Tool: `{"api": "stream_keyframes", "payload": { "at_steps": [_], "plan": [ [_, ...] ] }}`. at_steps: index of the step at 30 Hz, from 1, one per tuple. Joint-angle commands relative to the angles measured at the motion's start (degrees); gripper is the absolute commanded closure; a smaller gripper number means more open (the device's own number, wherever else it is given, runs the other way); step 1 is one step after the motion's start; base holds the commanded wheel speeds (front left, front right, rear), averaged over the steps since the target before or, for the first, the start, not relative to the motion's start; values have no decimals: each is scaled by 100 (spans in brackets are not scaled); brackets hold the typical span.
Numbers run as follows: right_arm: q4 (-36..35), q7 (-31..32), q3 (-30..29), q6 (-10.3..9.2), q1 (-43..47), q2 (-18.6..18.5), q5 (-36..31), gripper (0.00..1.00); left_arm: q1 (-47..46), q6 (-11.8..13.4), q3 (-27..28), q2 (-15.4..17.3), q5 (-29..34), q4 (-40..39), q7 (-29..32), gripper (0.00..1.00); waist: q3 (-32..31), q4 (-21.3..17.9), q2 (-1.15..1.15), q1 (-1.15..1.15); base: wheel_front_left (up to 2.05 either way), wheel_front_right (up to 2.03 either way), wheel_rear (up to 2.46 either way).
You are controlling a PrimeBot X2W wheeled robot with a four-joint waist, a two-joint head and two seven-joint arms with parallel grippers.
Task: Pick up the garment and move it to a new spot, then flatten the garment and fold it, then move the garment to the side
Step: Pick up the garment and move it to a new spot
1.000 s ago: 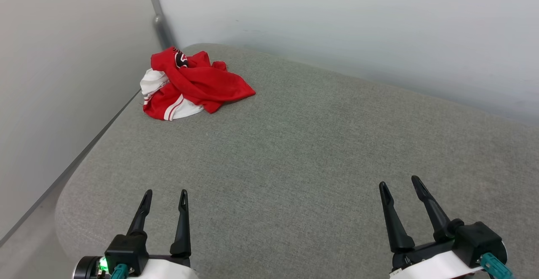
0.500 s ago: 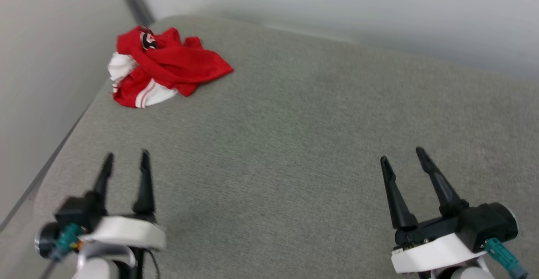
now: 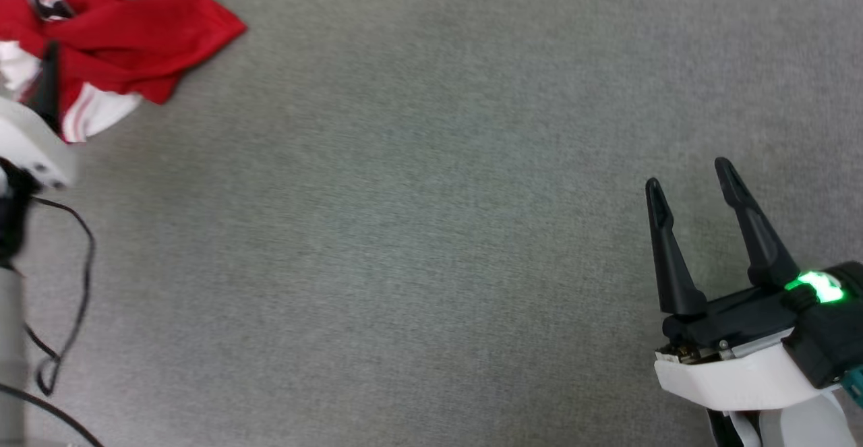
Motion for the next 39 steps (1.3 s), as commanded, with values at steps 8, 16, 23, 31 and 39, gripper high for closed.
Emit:
{"api": "stream_keyframes", "payload": {
  "at_steps": [8,16,23,31,39],
  "plan": [
    [-228,-13,0,-2,-223,52,-152,0,-1136,-2,-254,1413,-1551,865,2616,0,1107,-871,0,-1,0,0,0],
    [-332,-14,12,-2,-302,115,-261,0,-1638,58,-147,1954,-2124,1371,3809,0,1589,-1095,0,-1,0,0,0],
    [-310,-6,-49,-2,-287,129,-365,0,-1677,87,-290,1805,-2233,1781,4107,65,1772,-1123,0,-1,0,0,0],
    [-164,-7,-34,-3,-336,147,-421,0,-1549,21,-317,1683,-2382,1887,3733,100,1428,-1011,0,-1,0,0,0],
    [153,-13,-20,-2,-217,180,-215,0,-1292,-6,-784,1970,-2669,1096,3203,100,417,-950,0,-1,0,0,0]
  ]
}}
